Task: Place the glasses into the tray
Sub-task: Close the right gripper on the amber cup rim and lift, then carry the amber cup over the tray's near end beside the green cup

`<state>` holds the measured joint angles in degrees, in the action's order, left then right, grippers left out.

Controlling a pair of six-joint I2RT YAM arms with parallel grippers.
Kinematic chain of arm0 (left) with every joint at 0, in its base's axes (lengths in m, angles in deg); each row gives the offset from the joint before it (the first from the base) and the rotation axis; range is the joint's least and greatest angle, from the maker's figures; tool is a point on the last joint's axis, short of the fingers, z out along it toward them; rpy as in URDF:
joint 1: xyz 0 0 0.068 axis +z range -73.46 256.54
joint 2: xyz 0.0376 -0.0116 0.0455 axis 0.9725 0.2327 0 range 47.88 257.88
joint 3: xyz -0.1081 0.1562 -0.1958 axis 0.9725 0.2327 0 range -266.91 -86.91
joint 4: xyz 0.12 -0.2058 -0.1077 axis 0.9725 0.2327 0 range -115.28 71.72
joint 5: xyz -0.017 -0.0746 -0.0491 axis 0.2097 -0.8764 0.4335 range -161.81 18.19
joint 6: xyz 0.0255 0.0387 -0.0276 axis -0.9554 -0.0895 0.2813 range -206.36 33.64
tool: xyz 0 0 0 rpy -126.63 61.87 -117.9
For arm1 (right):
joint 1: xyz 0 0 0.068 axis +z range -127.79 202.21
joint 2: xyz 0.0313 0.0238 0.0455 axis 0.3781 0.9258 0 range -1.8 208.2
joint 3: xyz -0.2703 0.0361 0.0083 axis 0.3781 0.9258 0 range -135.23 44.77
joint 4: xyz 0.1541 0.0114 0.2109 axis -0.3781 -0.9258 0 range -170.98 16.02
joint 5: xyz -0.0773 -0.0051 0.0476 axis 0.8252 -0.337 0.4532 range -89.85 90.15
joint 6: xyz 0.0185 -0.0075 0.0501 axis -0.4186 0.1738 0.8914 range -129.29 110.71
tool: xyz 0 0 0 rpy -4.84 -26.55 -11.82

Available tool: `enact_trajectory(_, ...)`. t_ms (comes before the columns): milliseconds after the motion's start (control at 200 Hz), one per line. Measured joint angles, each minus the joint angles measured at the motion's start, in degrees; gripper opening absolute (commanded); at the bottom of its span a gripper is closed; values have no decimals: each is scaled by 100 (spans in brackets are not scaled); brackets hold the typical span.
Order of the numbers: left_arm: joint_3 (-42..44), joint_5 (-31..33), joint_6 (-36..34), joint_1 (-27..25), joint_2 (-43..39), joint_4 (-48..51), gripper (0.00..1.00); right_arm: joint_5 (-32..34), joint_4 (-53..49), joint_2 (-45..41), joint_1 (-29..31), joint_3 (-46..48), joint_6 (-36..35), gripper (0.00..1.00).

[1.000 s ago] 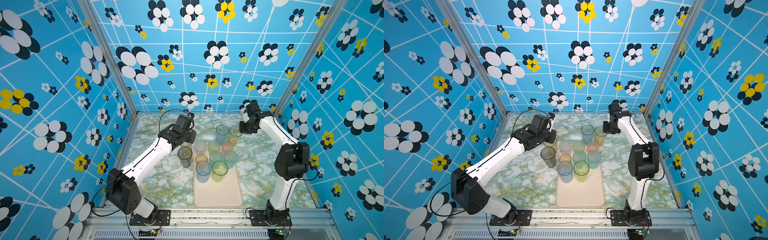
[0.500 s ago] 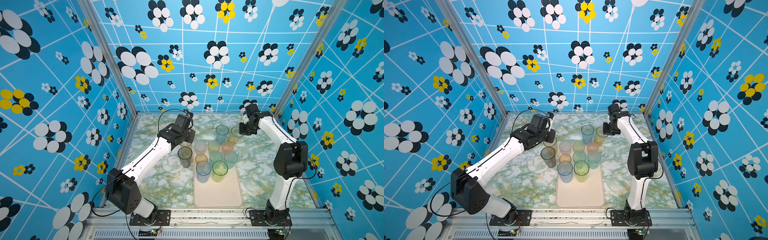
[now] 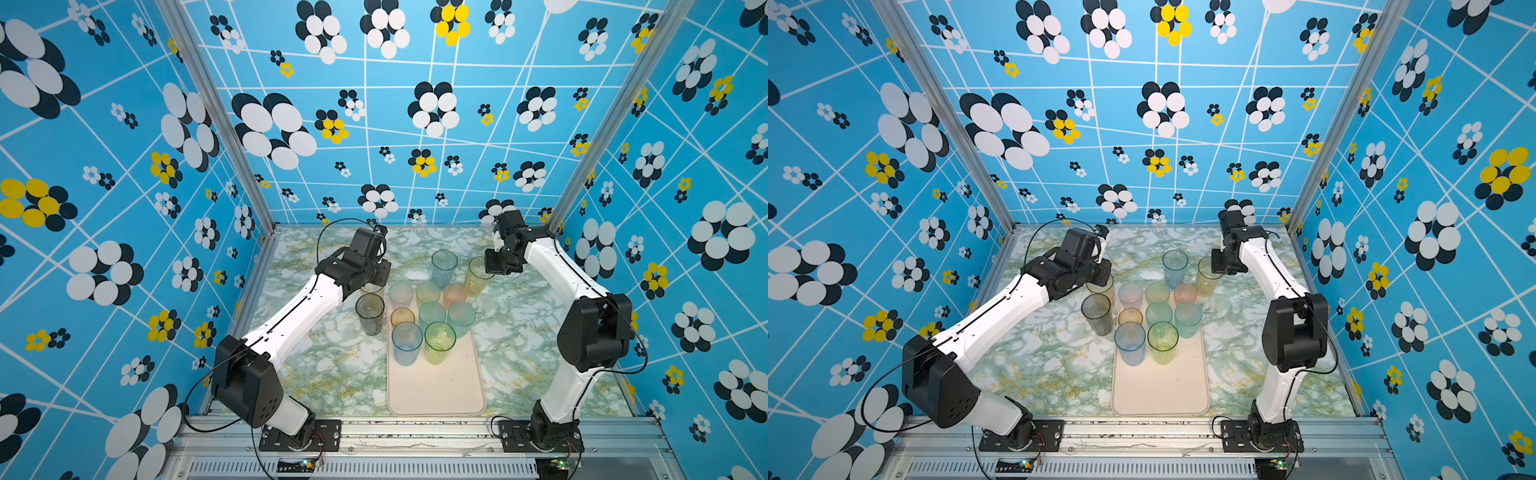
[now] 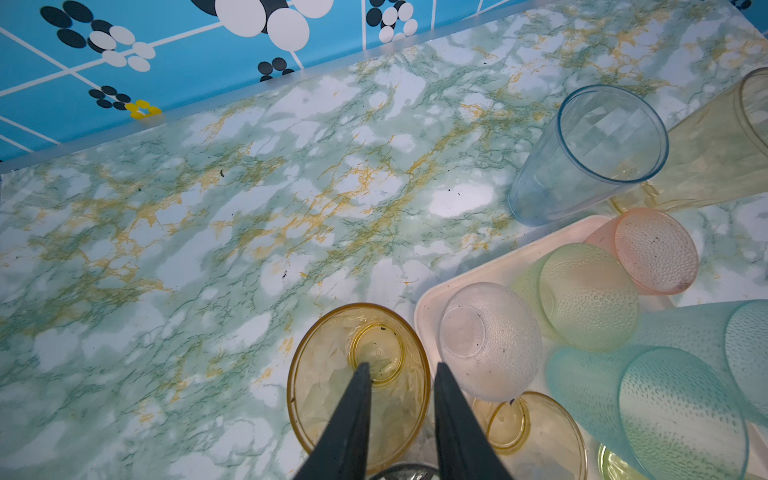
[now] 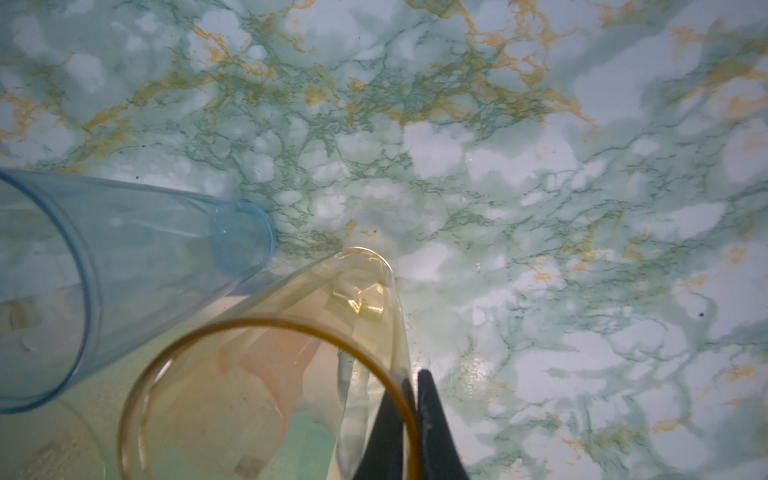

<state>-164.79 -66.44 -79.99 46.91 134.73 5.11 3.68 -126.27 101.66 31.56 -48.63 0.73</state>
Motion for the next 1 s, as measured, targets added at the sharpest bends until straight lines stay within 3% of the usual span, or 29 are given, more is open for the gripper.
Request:
enact_trajectory(505,271,2,-44,15,-122,-11,29,715,-1318,-2741,164,1462,-33,1)
enact_trajectory(775,348,0,-44,37,-326,-11,29,800,-2059,-3451,1300,1858,404,1)
enact_trajectory(1000,380,2,-44,37,-498,-7,29,820,-2138,-3477,2376,2319,1005,1)
